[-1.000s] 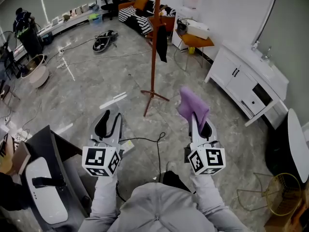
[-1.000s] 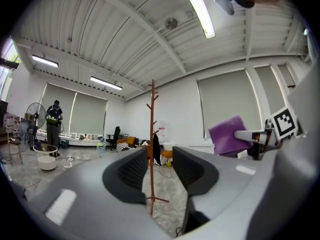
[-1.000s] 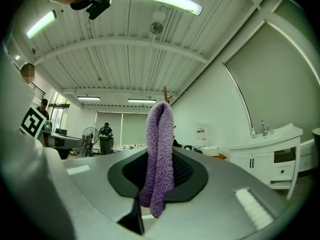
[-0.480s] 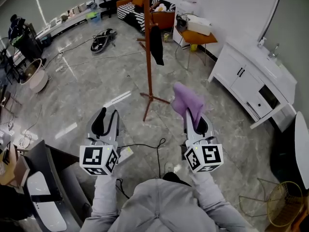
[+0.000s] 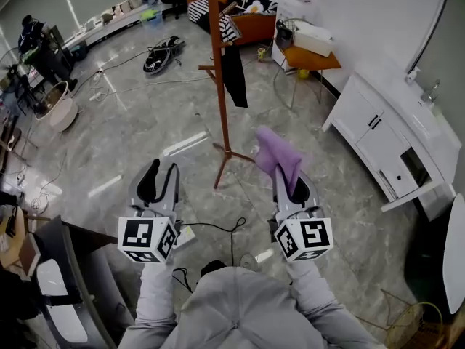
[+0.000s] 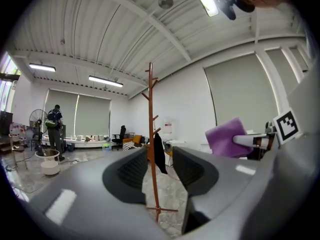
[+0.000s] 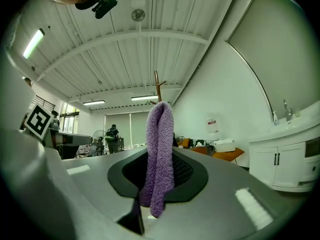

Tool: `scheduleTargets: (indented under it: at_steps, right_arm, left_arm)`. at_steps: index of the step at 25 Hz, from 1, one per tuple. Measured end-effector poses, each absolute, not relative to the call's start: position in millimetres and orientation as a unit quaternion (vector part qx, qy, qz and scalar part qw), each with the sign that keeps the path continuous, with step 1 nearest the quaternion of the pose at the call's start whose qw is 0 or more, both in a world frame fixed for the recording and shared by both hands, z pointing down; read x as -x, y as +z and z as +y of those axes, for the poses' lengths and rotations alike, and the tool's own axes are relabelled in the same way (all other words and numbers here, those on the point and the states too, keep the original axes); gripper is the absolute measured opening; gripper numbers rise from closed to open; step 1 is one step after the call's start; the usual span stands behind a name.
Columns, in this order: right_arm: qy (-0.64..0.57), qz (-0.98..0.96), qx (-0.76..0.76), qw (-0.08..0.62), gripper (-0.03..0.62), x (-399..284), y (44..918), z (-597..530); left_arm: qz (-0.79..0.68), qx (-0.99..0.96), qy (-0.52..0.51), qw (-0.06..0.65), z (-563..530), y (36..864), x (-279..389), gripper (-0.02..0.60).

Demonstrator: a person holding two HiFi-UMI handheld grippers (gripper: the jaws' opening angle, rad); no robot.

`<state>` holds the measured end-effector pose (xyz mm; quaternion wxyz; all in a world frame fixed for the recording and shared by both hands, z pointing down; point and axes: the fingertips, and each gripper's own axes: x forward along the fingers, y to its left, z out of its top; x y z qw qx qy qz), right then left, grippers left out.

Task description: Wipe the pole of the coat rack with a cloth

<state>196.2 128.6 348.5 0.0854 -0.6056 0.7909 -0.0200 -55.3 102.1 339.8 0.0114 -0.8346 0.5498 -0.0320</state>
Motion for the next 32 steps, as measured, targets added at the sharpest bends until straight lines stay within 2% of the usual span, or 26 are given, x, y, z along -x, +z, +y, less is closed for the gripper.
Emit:
scheduleTargets:
  at_steps: [12,25,32]
  right_arm:
    - [-0.014,0.797,0.598,0.085,0.057,-206,347,35]
    - [0.019,0.771,0.631,0.089,0.057,-173,313,-104]
    - [0.084,0.732,0.673,0.064,0.057,-173,285,-160]
  left_arm:
    - [0.556,0.831,-0.029,0.010,11,343,47,0.163]
    - [0.525,0.851,-0.009,0.022,-147,318,83,0.163]
    - [0.504,0.863,-0.005,0.020,-211,322,103,0.163]
